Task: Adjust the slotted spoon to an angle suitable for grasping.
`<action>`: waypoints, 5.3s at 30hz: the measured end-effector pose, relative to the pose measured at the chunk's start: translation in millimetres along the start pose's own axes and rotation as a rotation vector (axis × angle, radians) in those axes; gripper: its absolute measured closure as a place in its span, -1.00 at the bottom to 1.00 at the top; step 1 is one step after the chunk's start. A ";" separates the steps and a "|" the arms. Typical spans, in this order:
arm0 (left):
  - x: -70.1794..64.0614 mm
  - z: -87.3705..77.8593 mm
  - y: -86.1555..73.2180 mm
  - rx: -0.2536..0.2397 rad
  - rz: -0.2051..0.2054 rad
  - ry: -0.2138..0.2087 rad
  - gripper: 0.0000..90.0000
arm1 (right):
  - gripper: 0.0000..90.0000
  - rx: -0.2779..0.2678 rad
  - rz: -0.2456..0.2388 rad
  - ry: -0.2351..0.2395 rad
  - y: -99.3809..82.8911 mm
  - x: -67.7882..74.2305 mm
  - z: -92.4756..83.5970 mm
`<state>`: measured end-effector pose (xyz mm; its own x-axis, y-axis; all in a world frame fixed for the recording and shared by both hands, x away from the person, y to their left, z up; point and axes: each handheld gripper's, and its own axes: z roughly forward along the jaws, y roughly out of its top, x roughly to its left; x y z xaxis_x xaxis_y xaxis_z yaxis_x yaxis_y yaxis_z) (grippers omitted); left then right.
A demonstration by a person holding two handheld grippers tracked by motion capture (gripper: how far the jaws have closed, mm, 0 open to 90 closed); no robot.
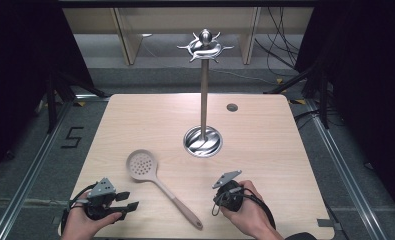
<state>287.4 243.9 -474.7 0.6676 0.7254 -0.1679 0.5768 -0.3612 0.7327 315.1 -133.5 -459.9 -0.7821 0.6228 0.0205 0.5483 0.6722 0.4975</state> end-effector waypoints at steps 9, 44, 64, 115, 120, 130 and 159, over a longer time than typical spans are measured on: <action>-3.0 -3.0 4.8 -0.026 0.083 0.022 0.53 | 1.00 -0.017 0.022 0.014 2.0 -0.7 0.7; 17.1 140.1 128.6 0.403 0.305 0.066 0.99 | 1.00 0.080 -0.046 0.280 15.7 72.8 17.8; 25.2 137.0 118.8 0.539 0.311 0.072 0.99 | 1.00 0.192 -0.066 0.200 23.4 62.5 45.3; 3.2 112.6 93.4 0.653 0.309 -0.086 0.99 | 1.00 0.165 0.088 0.060 75.6 9.6 70.8; -7.6 111.1 89.8 0.656 0.315 -0.127 0.99 | 1.00 0.140 0.103 0.046 78.8 3.3 73.8; -12.8 110.9 89.9 0.659 0.332 -0.134 0.99 | 1.00 0.117 0.136 0.039 88.8 2.3 81.1; -0.2 96.7 95.6 0.509 0.217 -0.041 0.55 | 0.66 0.026 0.112 0.075 84.4 -4.6 62.1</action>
<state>387.9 152.5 -468.4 0.8085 0.5829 -0.0815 0.5717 -0.7448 0.3441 383.4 -54.8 -471.8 -0.7352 0.6633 0.1397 0.6398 0.6111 0.4661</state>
